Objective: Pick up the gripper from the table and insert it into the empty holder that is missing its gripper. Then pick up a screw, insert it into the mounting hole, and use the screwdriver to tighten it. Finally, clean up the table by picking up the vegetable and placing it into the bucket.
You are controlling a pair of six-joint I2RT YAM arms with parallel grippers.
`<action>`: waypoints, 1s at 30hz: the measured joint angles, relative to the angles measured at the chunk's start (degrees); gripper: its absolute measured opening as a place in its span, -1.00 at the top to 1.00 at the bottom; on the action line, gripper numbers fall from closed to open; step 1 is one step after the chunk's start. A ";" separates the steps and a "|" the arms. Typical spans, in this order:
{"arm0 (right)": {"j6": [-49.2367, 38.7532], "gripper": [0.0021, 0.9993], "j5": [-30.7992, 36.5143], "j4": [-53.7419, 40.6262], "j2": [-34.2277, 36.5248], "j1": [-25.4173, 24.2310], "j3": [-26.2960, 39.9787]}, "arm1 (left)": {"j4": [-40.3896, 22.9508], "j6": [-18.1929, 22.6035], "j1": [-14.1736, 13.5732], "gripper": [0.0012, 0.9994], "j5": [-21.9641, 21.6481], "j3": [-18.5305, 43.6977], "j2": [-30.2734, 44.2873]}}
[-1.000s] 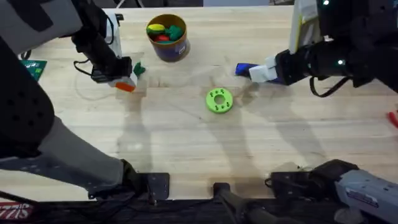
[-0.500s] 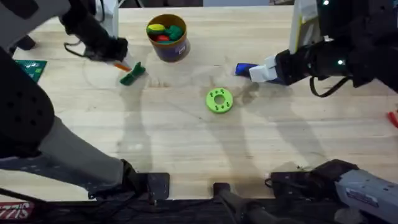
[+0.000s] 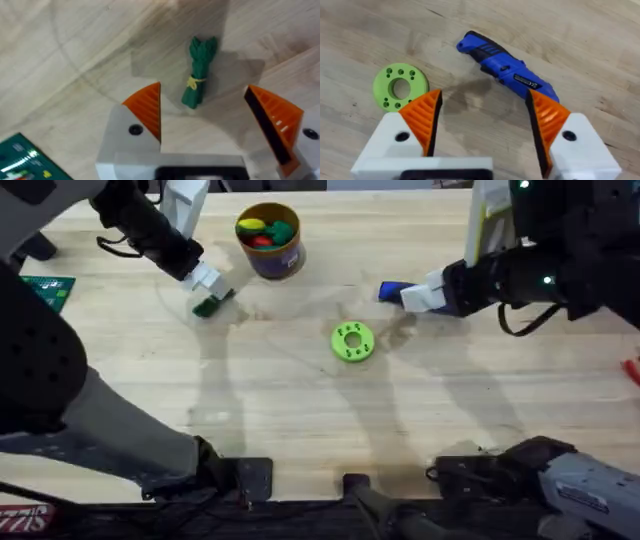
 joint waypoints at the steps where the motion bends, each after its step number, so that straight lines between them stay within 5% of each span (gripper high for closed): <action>1: -0.02 -0.91 0.00 -0.02 0.02 0.00 0.00 | 0.85 0.81 0.00 -0.97 0.00 -0.25 0.08; 12: 0.00 -0.91 0.00 0.00 0.00 0.00 0.00 | 3.14 3.62 0.11 -0.97 2.37 -1.07 8.73; 23: -0.02 -0.91 0.00 -0.02 0.00 0.00 0.00 | 3.44 3.65 0.15 -0.93 3.02 -1.31 9.09; 25: 0.00 -0.91 0.00 -0.02 0.00 0.00 0.00 | 3.40 3.63 0.28 -0.70 2.95 -1.33 9.09; 30: 0.00 -0.91 0.00 -0.02 0.00 0.00 0.00 | 3.72 3.77 0.44 0.25 2.73 -1.68 9.09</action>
